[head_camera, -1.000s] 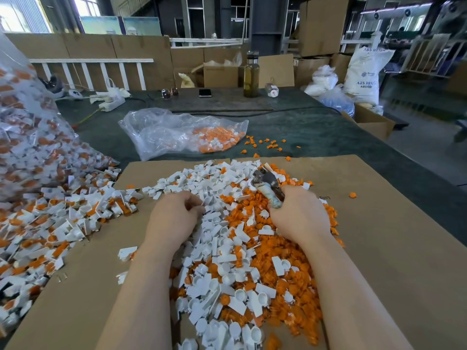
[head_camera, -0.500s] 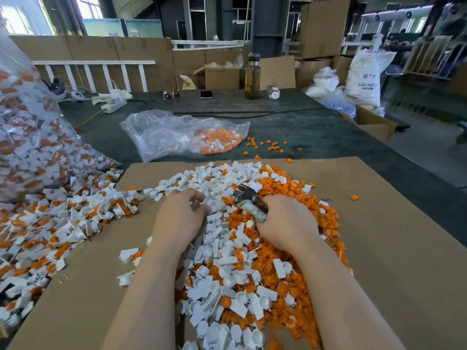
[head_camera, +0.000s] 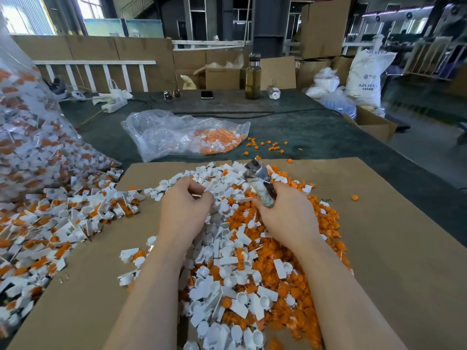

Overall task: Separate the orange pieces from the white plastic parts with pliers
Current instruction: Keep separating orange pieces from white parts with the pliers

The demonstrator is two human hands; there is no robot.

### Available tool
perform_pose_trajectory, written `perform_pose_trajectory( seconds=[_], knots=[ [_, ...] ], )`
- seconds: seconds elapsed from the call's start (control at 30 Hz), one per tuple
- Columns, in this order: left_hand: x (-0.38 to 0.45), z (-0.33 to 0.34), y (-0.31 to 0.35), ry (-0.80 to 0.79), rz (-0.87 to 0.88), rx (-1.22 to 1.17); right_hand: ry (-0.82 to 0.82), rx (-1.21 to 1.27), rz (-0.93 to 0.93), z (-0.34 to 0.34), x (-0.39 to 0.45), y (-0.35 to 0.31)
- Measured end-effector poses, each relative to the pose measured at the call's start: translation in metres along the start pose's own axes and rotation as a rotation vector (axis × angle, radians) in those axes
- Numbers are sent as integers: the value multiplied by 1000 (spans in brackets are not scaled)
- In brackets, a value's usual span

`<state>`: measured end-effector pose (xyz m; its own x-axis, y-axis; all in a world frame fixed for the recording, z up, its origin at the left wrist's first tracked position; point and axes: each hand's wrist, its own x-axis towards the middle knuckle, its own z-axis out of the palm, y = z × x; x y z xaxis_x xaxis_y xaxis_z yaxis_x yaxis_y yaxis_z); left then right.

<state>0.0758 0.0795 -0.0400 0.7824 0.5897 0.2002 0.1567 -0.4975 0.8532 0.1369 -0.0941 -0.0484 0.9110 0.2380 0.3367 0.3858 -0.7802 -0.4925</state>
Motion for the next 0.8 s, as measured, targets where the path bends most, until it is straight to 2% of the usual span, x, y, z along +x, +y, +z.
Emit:
perform_pose_trajectory(
  seconds=[0.2, 0.4, 0.67, 0.8],
  knots=[
    [-7, 0, 9, -68, -48, -293, 85, 62, 15, -2, 0, -2],
    [-9, -2, 11, -239, -16, -422, 111, 183, 0, -5, -1, -4],
    [-11, 1, 17, -477, -132, -725, 146, 368, 3, -6, -2, -8],
    [-11, 2, 18, -466, -130, -748, 146, 450, 7, -9, -2, -10]
  ],
)
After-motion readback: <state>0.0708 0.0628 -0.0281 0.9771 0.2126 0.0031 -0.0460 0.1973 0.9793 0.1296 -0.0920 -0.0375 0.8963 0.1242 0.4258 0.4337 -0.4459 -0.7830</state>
